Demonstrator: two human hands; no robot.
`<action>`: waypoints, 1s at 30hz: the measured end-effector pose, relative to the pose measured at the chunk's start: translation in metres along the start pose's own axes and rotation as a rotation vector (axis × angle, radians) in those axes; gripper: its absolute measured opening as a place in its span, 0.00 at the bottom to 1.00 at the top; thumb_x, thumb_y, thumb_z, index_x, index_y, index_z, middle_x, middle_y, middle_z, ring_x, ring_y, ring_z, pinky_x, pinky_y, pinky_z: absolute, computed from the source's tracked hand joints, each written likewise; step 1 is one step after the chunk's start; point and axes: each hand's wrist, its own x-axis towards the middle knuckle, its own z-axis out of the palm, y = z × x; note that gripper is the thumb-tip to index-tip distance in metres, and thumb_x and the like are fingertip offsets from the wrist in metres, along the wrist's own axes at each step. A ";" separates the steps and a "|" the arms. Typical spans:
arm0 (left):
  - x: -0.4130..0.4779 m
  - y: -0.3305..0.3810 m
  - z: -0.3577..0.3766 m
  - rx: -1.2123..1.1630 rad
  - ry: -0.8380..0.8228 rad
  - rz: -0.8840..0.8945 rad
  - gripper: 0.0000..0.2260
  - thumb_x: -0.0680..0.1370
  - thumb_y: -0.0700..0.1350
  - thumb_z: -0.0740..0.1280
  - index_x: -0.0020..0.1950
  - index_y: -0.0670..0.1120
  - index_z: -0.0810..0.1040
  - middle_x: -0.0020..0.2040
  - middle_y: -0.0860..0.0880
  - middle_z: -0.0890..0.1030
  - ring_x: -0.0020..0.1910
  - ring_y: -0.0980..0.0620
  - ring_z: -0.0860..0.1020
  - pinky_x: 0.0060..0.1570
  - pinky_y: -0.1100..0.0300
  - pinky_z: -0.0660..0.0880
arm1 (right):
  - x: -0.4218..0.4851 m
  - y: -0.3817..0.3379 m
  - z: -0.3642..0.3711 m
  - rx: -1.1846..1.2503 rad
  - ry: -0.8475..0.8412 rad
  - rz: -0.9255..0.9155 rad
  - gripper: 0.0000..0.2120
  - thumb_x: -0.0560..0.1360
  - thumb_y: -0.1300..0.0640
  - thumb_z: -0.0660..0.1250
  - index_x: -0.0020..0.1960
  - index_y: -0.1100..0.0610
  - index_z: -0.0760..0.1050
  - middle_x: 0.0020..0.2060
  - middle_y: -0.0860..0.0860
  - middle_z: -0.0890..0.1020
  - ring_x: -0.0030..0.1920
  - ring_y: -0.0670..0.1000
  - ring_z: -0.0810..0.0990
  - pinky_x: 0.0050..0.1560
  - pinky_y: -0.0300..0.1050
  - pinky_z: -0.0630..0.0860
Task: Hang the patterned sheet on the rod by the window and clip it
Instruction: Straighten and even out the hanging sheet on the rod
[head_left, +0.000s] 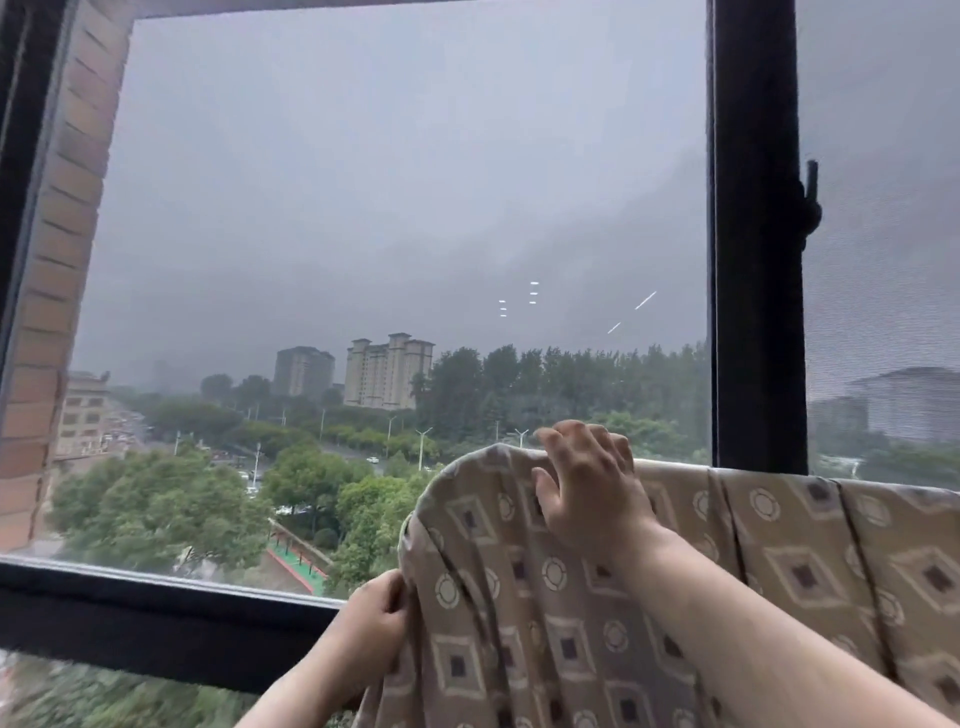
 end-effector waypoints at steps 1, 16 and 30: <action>0.002 -0.005 -0.005 0.029 -0.039 0.030 0.09 0.78 0.45 0.63 0.40 0.48 0.79 0.39 0.59 0.84 0.38 0.63 0.78 0.42 0.59 0.76 | 0.008 -0.004 -0.002 0.010 -0.060 0.010 0.12 0.76 0.50 0.63 0.57 0.52 0.77 0.52 0.50 0.79 0.56 0.54 0.76 0.59 0.49 0.66; -0.028 -0.083 -0.216 0.015 0.047 0.232 0.21 0.64 0.40 0.60 0.43 0.65 0.82 0.39 0.56 0.85 0.38 0.63 0.81 0.40 0.65 0.75 | 0.040 -0.106 -0.050 -0.211 -0.443 0.298 0.25 0.78 0.33 0.48 0.41 0.49 0.74 0.49 0.53 0.81 0.53 0.56 0.79 0.48 0.51 0.72; -0.004 -0.054 -0.301 -0.372 -0.381 -0.063 0.27 0.62 0.59 0.79 0.45 0.38 0.81 0.41 0.36 0.82 0.35 0.41 0.80 0.33 0.55 0.78 | 0.022 -0.158 -0.096 -0.235 -0.451 0.455 0.29 0.78 0.33 0.48 0.37 0.51 0.76 0.36 0.47 0.78 0.41 0.50 0.77 0.40 0.47 0.68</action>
